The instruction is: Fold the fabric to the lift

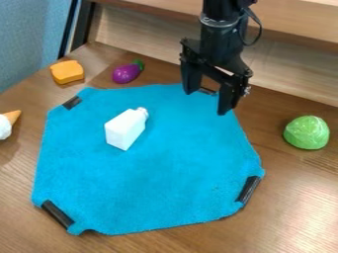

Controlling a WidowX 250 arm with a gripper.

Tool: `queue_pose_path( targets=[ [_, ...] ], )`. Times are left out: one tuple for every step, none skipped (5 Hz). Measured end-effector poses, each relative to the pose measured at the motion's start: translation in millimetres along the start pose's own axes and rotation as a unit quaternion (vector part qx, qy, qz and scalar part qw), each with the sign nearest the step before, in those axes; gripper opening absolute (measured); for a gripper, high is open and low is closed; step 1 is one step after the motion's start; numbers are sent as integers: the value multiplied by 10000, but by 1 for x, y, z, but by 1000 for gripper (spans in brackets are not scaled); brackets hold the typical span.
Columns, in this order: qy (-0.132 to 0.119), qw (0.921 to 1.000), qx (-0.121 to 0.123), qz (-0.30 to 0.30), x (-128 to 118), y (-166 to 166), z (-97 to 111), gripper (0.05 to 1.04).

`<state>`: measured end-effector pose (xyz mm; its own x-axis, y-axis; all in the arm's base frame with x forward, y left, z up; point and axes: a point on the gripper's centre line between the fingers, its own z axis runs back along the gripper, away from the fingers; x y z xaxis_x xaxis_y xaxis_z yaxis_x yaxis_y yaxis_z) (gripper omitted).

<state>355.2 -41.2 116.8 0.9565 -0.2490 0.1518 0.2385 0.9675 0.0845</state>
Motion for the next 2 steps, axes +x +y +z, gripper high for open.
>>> queue_pose_path(
  targets=[
    [151, 9999, -30, 4, -2, -1, -11, 999],
    [223, 9995, -196, -120, -2, -29, -23, 999]
  ],
)
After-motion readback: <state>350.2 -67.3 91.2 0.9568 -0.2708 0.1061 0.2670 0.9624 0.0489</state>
